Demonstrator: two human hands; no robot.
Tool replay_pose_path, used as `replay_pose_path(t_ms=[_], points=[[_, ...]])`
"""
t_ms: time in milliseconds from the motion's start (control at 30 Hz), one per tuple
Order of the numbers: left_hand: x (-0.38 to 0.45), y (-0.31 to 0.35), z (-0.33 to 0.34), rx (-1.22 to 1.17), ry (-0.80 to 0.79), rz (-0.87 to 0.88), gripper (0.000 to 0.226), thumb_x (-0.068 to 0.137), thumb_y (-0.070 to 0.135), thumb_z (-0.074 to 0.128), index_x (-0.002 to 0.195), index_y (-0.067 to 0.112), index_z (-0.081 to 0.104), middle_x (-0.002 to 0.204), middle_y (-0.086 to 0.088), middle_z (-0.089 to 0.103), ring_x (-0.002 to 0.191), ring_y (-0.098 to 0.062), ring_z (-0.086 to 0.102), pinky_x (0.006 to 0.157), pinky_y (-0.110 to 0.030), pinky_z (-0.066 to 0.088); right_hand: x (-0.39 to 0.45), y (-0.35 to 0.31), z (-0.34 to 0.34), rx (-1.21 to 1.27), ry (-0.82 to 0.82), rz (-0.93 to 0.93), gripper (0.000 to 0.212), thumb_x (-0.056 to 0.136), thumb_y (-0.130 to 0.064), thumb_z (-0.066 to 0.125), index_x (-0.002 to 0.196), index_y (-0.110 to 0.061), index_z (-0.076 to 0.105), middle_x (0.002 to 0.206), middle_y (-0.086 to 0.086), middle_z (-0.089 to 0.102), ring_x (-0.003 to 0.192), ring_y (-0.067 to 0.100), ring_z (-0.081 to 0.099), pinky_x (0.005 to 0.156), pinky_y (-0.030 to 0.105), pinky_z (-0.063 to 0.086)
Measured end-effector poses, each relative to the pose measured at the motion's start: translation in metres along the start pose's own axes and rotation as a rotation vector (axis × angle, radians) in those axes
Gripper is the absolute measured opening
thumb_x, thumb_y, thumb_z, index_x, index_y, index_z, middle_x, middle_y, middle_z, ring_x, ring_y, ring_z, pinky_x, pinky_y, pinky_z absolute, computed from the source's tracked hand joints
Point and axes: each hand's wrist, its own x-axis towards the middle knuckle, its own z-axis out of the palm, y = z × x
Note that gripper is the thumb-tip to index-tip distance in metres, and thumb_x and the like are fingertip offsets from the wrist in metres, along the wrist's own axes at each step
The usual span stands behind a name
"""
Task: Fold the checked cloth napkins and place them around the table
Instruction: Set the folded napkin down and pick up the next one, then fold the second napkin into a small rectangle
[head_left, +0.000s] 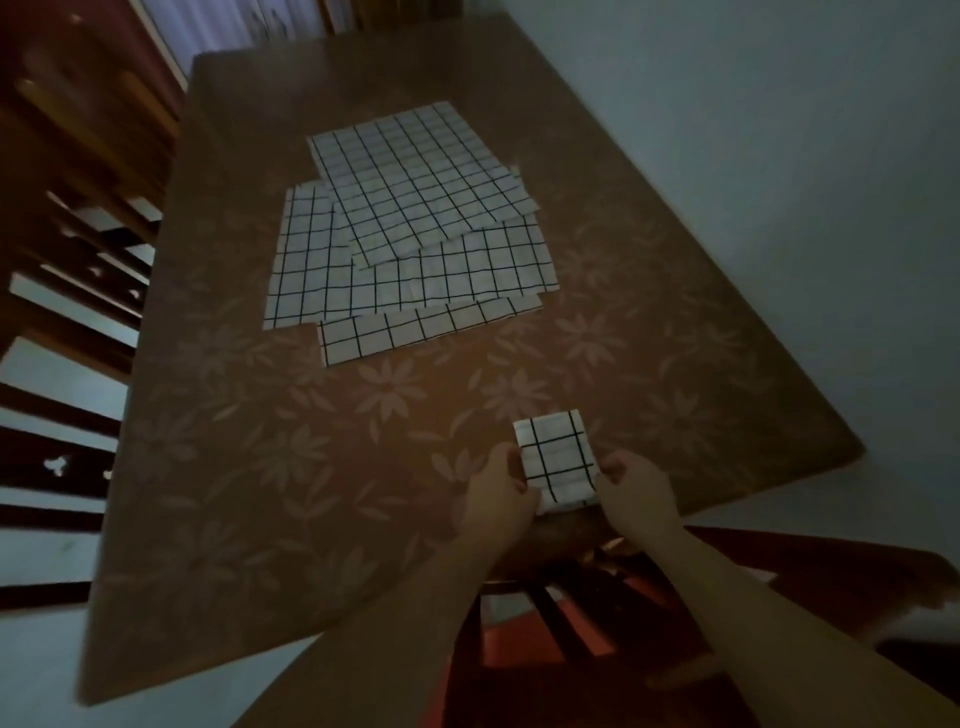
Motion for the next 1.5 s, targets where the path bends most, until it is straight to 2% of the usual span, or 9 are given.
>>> replay_pose_path(t_ms=[233,367,500,633,833,1067,1267,1400,1500], points=[[-0.001,0.001,-0.034,0.205,-0.018,0.115,0.034,0.091,0.028,0.057,0.122,0.019,0.05,0.109,-0.002,0.066,0.095,-0.02,0.064,0.086,-0.04,0.054,0.003,-0.008,-0.013,-0.164,-0.011,-0.021,0.023,0.091,-0.03,0.049,0.072,-0.017,0.054,0.074,0.001,0.061,0.067,0.016,0.059,0.06,0.03,0.048],[0.005,-0.008,-0.113,0.321,0.074,0.15,0.034,0.09,0.036,0.055,0.123,0.031,0.053,0.104,0.006,0.067,0.089,-0.014,0.065,0.081,-0.035,0.057,-0.002,-0.052,-0.033,-0.273,0.096,-0.09,0.024,0.096,-0.037,0.047,0.079,-0.022,0.056,0.078,-0.006,0.059,0.071,0.011,0.056,0.063,0.029,0.044],[0.011,-0.018,-0.213,0.471,0.19,0.223,0.031,0.093,0.029,0.051,0.124,0.024,0.056,0.107,0.002,0.068,0.098,-0.018,0.066,0.085,-0.035,0.056,-0.013,-0.124,-0.035,-0.307,0.169,-0.224,0.013,0.092,-0.031,0.052,0.084,-0.023,0.057,0.079,-0.005,0.063,0.073,0.014,0.062,0.07,0.031,0.05],[0.024,-0.023,-0.307,0.565,0.262,0.312,0.032,0.092,0.031,0.053,0.124,0.029,0.053,0.114,0.003,0.066,0.098,-0.018,0.065,0.083,-0.036,0.056,-0.027,-0.197,-0.017,-0.45,0.273,-0.314,0.03,0.097,-0.039,0.048,0.115,-0.019,0.06,0.111,0.002,0.066,0.1,0.02,0.063,0.088,0.032,0.047],[0.073,-0.006,-0.391,0.739,0.287,0.421,0.049,0.095,0.039,0.052,0.141,0.028,0.042,0.143,0.0,0.049,0.127,-0.023,0.05,0.102,-0.044,0.046,-0.005,-0.271,0.007,-0.556,0.321,-0.44,0.049,0.096,-0.048,0.047,0.137,-0.021,0.049,0.135,0.001,0.056,0.118,0.019,0.058,0.099,0.036,0.047],[0.174,0.01,-0.383,0.798,0.255,0.401,0.06,0.096,0.05,0.048,0.149,0.027,0.031,0.155,-0.001,0.035,0.141,-0.025,0.033,0.113,-0.05,0.03,0.109,-0.315,0.035,-0.557,0.214,-0.467,0.058,0.096,-0.053,0.043,0.144,-0.02,0.039,0.143,0.004,0.048,0.129,0.024,0.047,0.104,0.041,0.041],[0.303,0.024,-0.338,0.79,0.214,0.346,0.066,0.098,0.054,0.042,0.153,0.023,0.024,0.16,-0.003,0.027,0.146,-0.024,0.025,0.117,-0.048,0.026,0.245,-0.321,0.07,-0.555,0.15,-0.453,0.059,0.096,-0.053,0.04,0.143,-0.017,0.038,0.146,0.008,0.043,0.132,0.025,0.042,0.105,0.044,0.04],[0.385,0.017,-0.308,0.787,0.24,0.323,0.072,0.098,0.057,0.037,0.155,0.019,0.016,0.164,-0.006,0.014,0.152,-0.025,0.009,0.122,-0.048,0.015,0.322,-0.323,0.085,-0.583,0.223,-0.463,0.063,0.096,-0.052,0.041,0.146,-0.015,0.032,0.153,0.012,0.033,0.141,0.028,0.031,0.11,0.046,0.035],[0.426,0.008,-0.303,0.848,0.227,0.3,0.07,0.096,0.056,0.037,0.154,0.018,0.024,0.164,-0.009,0.013,0.152,-0.027,0.007,0.121,-0.05,0.015,0.361,-0.325,0.092,-0.577,0.274,-0.489,0.063,0.096,-0.046,0.043,0.147,-0.011,0.03,0.155,0.014,0.028,0.144,0.03,0.025,0.113,0.047,0.03]])
